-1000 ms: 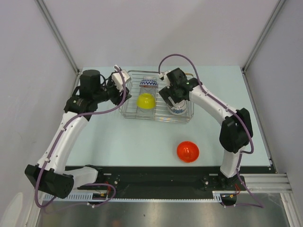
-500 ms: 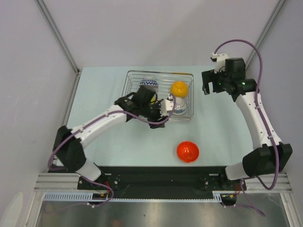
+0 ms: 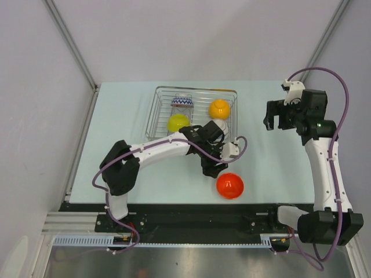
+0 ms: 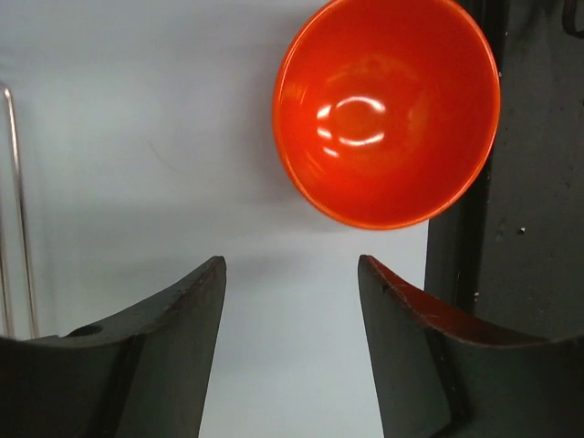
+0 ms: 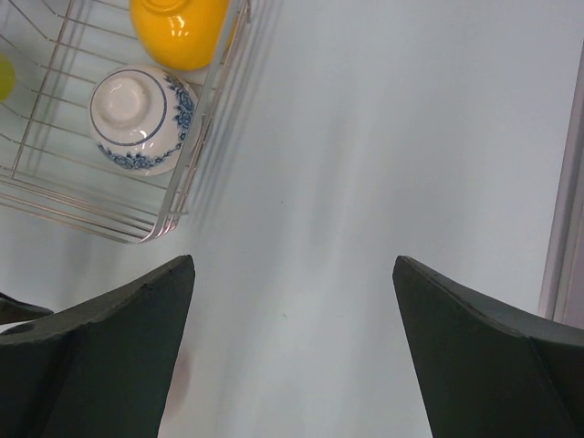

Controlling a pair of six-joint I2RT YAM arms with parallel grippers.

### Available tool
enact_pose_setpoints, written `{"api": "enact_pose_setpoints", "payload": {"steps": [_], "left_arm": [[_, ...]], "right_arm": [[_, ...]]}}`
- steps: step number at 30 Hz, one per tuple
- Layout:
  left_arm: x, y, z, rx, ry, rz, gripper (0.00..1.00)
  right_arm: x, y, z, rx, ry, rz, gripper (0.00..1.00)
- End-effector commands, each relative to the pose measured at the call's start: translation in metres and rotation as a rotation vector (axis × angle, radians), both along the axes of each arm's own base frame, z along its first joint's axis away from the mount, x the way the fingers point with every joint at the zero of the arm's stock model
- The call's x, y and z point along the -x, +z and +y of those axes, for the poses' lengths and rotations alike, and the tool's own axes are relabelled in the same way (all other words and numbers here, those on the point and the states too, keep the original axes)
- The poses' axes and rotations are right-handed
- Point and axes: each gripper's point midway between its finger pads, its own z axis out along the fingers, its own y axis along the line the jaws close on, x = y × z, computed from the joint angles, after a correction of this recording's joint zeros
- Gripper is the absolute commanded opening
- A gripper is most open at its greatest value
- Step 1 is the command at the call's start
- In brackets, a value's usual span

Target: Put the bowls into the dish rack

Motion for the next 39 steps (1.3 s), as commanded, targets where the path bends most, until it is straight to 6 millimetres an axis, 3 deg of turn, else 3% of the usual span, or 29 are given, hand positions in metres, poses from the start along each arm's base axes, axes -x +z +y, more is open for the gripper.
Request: {"api": "enact_pose_setpoints", "payload": {"steps": [1,11,18,19,21,22,25,26,31,35,38,39], "left_arm": [[0.003,0.002,-0.022,0.021,-0.007,0.026,0.66],[0.016,-0.024,-0.037,-0.024,-0.045,0.095,0.73],[0.022,-0.039,-0.041,-0.058,-0.067,0.122,0.69],[0.023,-0.043,-0.041,-0.066,-0.069,0.126,0.65],[0.023,-0.045,-0.042,-0.072,-0.071,0.132,0.46],[0.023,-0.046,-0.044,-0.072,-0.075,0.13,0.31],[0.023,-0.047,-0.043,-0.079,-0.073,0.134,0.05],[0.024,-0.047,-0.043,-0.08,-0.072,0.137,0.0],[0.026,-0.045,-0.042,-0.077,-0.078,0.138,0.0],[0.023,-0.028,-0.041,-0.058,-0.075,0.109,0.0],[0.006,0.009,-0.041,0.004,-0.027,0.026,0.0],[-0.006,0.031,-0.037,0.045,0.008,-0.008,0.0]], "right_arm": [[0.015,0.006,0.007,-0.018,0.05,-0.031,0.95],[0.028,-0.001,0.002,-0.014,0.041,-0.03,0.97],[0.03,-0.003,-0.001,-0.012,0.032,-0.034,0.97],[0.031,-0.002,-0.002,-0.014,0.031,-0.036,0.97],[0.031,-0.002,-0.002,-0.017,0.033,-0.039,0.97],[0.031,-0.002,-0.003,-0.016,0.029,-0.038,0.97],[0.03,-0.002,-0.005,-0.013,0.023,-0.04,0.97],[0.03,-0.004,-0.006,-0.015,0.022,-0.037,0.97],[0.029,-0.002,-0.006,-0.024,0.021,-0.043,0.97],[0.026,-0.002,-0.009,-0.023,0.01,-0.042,0.97],[0.024,-0.007,-0.008,-0.04,0.007,-0.024,0.98],[0.023,-0.009,-0.007,-0.051,0.01,-0.018,0.98]]}}
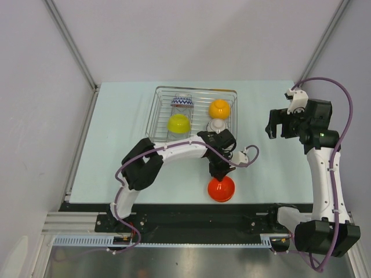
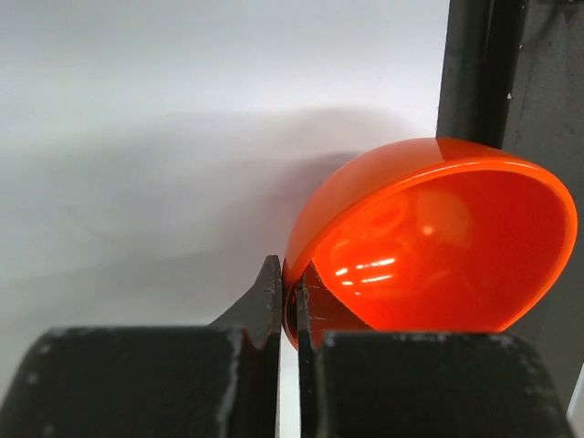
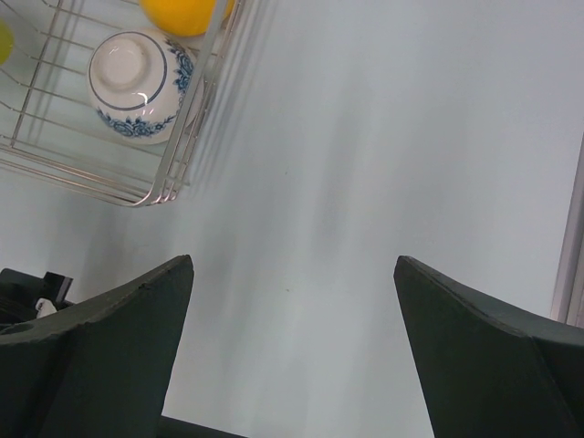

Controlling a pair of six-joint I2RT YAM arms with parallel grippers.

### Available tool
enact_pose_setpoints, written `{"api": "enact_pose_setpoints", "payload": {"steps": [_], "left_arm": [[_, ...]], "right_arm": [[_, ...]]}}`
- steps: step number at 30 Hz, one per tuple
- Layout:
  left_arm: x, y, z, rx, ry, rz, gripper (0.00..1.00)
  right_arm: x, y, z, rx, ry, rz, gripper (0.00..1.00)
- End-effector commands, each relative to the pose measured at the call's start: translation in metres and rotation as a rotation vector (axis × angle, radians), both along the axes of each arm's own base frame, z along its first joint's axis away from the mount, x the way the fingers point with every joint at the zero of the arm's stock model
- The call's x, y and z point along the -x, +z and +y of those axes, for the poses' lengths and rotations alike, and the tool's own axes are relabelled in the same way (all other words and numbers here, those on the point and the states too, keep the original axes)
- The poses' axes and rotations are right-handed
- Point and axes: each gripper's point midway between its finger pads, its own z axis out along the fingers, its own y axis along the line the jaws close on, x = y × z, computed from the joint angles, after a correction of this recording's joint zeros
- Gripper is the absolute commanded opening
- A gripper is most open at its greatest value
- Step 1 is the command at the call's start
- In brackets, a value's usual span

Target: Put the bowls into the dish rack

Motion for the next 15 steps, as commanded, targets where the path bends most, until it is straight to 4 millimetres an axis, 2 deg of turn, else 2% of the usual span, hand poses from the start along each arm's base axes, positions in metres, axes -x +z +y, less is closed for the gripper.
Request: {"api": "enact_pose_setpoints", "payload": {"steps": [1,3,4,5,6,8,9,10,12,13,15], "left_arm": [[-0.039,0.1,-0.004,0.19,0.087,-0.169,0.0],[-0.068,0.129,0.008,0.236,0.183,-0.209,0.0],[-0.077,0.159,0.013,0.297,0.218,-0.244,0.0],[-0.088,0.173,0.017,0.33,0.255,-0.261,0.0],[-0.105,0.198,0.032,0.371,0.309,-0.313,0.0],[-0.128,0.223,0.049,0.431,0.378,-0.369,0.0],[-0.132,0.23,0.055,0.452,0.399,-0.386,0.0],[-0.136,0.258,0.061,0.525,0.419,-0.435,0.0],[-0.143,0.276,0.069,0.58,0.436,-0.483,0.0],[-0.141,0.288,0.073,0.602,0.429,-0.515,0.0],[-0.136,0.296,0.073,0.626,0.403,-0.519,0.0]], "right_arm": [[-0.008,0.003,0.004,-0.041,0.012,-0.019,0.98],[-0.01,0.002,0.012,-0.095,0.041,-0.011,0.98],[-0.011,0.002,0.016,-0.117,0.051,-0.01,0.98],[-0.013,0.007,0.024,-0.152,0.085,-0.023,0.98],[-0.015,0.009,0.028,-0.191,0.091,-0.02,0.98],[-0.018,0.018,0.043,-0.269,0.156,-0.033,0.99],[-0.021,0.017,0.049,-0.322,0.168,-0.011,0.99],[-0.02,0.023,0.063,-0.391,0.234,-0.001,0.99],[-0.027,0.029,0.077,-0.509,0.278,0.042,1.0],[-0.023,0.039,0.09,-0.589,0.355,0.056,0.99],[-0.028,0.043,0.1,-0.691,0.403,0.103,1.0]]}}
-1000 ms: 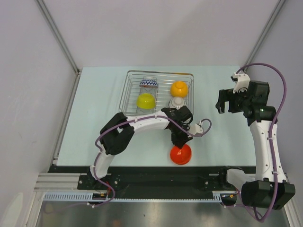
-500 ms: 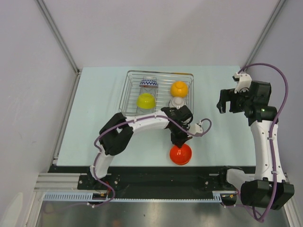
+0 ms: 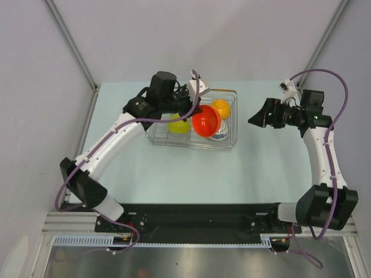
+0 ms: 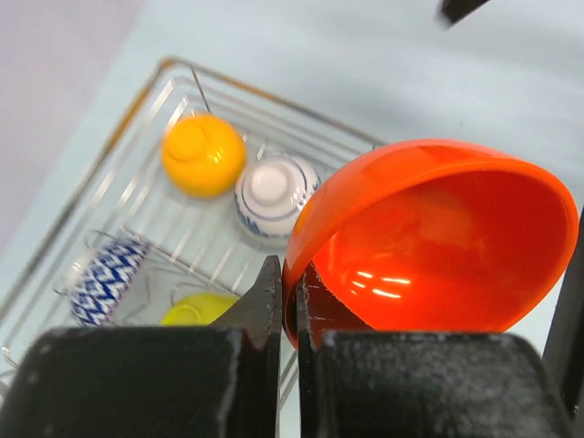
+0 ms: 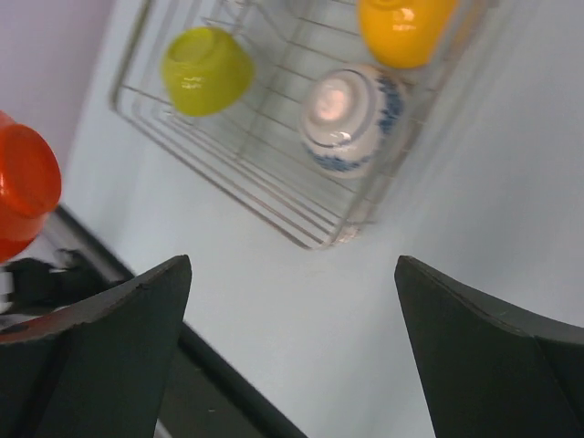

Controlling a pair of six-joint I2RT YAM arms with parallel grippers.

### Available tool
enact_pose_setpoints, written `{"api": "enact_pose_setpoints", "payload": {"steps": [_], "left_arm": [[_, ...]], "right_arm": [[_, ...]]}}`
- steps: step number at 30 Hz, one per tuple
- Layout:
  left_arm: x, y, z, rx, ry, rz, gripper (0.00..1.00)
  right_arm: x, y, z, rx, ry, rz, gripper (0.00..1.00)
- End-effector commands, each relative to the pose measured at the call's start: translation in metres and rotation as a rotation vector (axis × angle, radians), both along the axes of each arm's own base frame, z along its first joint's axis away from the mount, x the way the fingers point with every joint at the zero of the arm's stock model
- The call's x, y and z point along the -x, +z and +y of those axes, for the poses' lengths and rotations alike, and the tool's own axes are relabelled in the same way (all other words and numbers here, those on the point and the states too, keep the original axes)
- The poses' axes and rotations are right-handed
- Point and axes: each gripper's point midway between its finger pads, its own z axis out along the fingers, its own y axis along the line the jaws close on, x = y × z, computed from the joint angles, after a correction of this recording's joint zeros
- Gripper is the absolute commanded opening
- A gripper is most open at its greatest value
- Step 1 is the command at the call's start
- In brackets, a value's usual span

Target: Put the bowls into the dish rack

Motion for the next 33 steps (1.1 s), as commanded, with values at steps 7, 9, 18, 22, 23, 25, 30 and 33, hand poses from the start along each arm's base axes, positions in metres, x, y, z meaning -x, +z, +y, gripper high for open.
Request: {"api": "enact_pose_setpoints", "payload": {"steps": [7,9,18,22,23,25,30,33], "left_arm": [[0.02,0.032,-0.015,0.118,-0.125,-0.092,0.0],[0.016,0.021,-0.018,0.11,-0.127,-0.073,0.0],[-0.006,0.006,-0.031,0.107,-0.14,-0.042,0.0],[-0.01,0.01,-0.034,0.114,-0.145,-0.051,0.0],[-0.01,0.012,-0.035,0.119,-0.148,-0.056,0.0],[-0.01,0.015,-0.034,0.123,-0.149,-0.063,0.0],[-0.011,0.025,-0.033,0.139,-0.148,-0.088,0.0],[-0.011,0.03,-0.032,0.149,-0.151,-0.099,0.0]], "right_arm": [[-0.001,0.092,0.073,-0.582,0.331,-0.006,1.0],[0.0,0.102,0.078,-0.593,0.367,-0.06,1.0],[0.012,0.086,0.108,-0.625,0.436,0.025,1.0],[0.018,0.079,0.119,-0.603,0.464,0.044,1.0],[0.018,0.075,0.119,-0.603,0.46,0.063,1.0],[0.019,0.071,0.121,-0.599,0.473,0.073,1.0],[0.027,0.056,0.128,-0.592,0.502,0.133,1.0],[0.033,0.05,0.132,-0.582,0.525,0.156,1.0]]}}
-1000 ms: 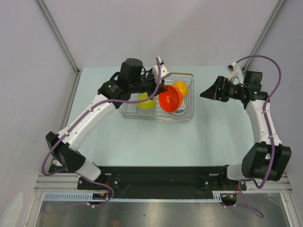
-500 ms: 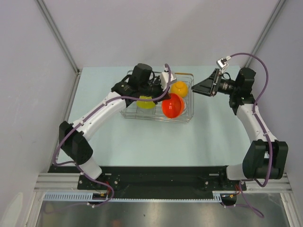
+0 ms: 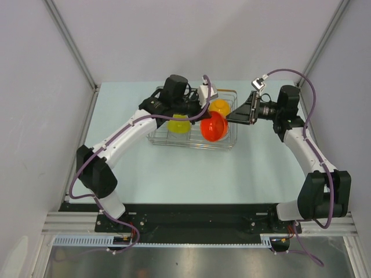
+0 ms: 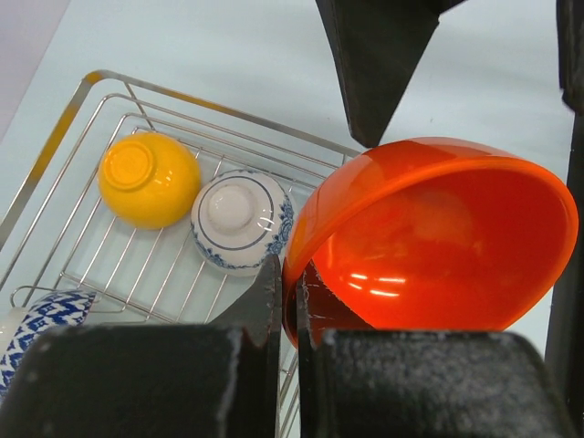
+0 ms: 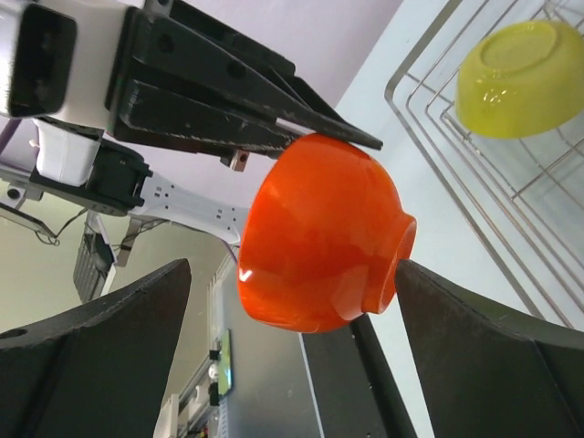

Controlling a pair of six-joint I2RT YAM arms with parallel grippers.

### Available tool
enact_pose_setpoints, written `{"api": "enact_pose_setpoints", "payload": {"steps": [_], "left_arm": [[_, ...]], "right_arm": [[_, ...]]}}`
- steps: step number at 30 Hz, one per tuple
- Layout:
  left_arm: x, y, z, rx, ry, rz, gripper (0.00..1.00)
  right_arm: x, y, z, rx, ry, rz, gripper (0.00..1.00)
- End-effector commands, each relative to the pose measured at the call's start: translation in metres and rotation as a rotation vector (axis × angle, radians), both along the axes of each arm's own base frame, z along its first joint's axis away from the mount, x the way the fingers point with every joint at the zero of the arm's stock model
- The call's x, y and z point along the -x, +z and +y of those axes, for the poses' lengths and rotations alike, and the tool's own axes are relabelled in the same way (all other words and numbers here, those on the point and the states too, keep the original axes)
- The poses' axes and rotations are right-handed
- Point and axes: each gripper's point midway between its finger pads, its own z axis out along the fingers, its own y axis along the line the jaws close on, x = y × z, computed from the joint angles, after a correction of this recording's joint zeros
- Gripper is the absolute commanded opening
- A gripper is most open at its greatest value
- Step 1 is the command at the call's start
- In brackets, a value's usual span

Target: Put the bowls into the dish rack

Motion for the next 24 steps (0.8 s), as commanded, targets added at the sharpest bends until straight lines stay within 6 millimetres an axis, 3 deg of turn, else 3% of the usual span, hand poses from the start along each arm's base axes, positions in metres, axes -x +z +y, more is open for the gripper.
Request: {"api": "enact_pose_setpoints", "payload": {"steps": [1,7,17,24], "left_arm": [[-0.001,0.057,-0.002,0.111,-0.037,-0.124,0.0],[-0.001,0.065,-0.004,0.133,-0.044,-0.141,0.0],[-0.001,0.061,-0.005,0.133,-0.055,-0.142,0.0],[0.0,0.054,-0.005,0.131,-0.061,-0.133,0.0]], "right_arm": [[0.011,-0.009,0.006,0.016,0.068,0.005,1.0],[0.022,-0.014,0.011,0.017,0.116,0.037,1.0],[0.032,-0.016,0.014,0.014,0.174,0.048,1.0],[0.039,-0.008,0.014,-0.006,0.206,0.039,0.92]]}}
